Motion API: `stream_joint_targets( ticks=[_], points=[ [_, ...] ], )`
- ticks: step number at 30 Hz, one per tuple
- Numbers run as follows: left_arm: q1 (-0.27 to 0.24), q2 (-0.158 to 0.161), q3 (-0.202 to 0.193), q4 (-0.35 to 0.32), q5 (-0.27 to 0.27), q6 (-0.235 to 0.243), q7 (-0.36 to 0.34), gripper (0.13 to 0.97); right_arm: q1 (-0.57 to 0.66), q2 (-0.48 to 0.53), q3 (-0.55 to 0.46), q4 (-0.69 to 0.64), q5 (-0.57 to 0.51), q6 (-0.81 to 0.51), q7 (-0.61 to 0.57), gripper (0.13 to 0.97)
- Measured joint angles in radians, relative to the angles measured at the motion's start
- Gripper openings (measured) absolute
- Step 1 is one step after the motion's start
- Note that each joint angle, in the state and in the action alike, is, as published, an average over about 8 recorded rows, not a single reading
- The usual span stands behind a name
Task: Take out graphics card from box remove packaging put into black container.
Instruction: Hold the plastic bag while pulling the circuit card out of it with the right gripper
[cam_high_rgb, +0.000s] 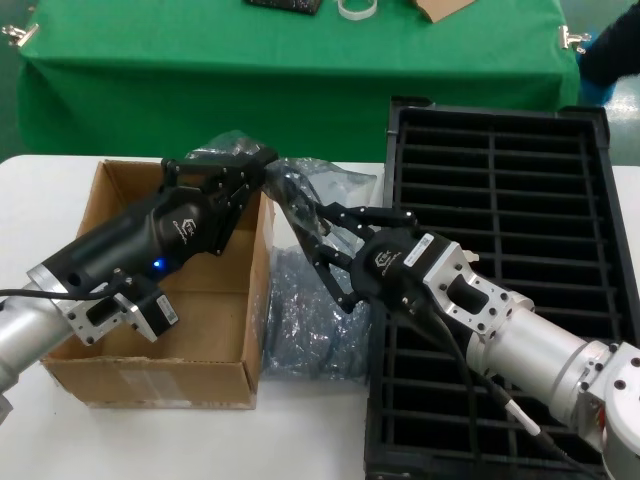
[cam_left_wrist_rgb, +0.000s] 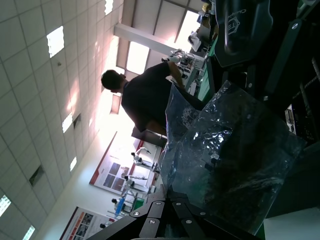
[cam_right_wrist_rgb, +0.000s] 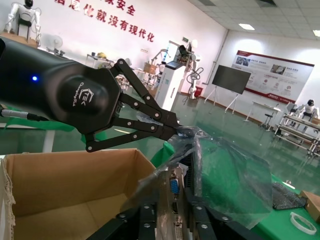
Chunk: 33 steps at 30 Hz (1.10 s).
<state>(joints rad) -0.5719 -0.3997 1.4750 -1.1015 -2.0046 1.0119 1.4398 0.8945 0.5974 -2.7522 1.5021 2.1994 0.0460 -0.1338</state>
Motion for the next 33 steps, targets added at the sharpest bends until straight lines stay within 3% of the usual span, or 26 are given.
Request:
stream_joint_targets(
  ticks=[11, 21, 25, 33],
  points=[
    [0.022, -0.009, 0.005, -0.038, 0.000, -0.008, -0.046, 0.139, 0.000, -0.003, 0.000, -0.004, -0.033, -0.005, 0.032, 0.352],
    [0.044, -0.021, 0.012, -0.065, 0.000, 0.000, -0.080, 0.139, 0.000, -0.006, 0.002, -0.011, -0.060, -0.003, 0.060, 0.351],
    [0.047, -0.023, 0.012, -0.067, -0.001, 0.002, -0.083, 0.139, -0.002, -0.006, 0.005, -0.014, -0.071, -0.003, 0.072, 0.306],
    [0.036, -0.015, 0.004, -0.041, -0.006, 0.018, -0.032, 0.139, -0.005, -0.004, 0.010, -0.014, -0.088, -0.001, 0.090, 0.261]
  ],
)
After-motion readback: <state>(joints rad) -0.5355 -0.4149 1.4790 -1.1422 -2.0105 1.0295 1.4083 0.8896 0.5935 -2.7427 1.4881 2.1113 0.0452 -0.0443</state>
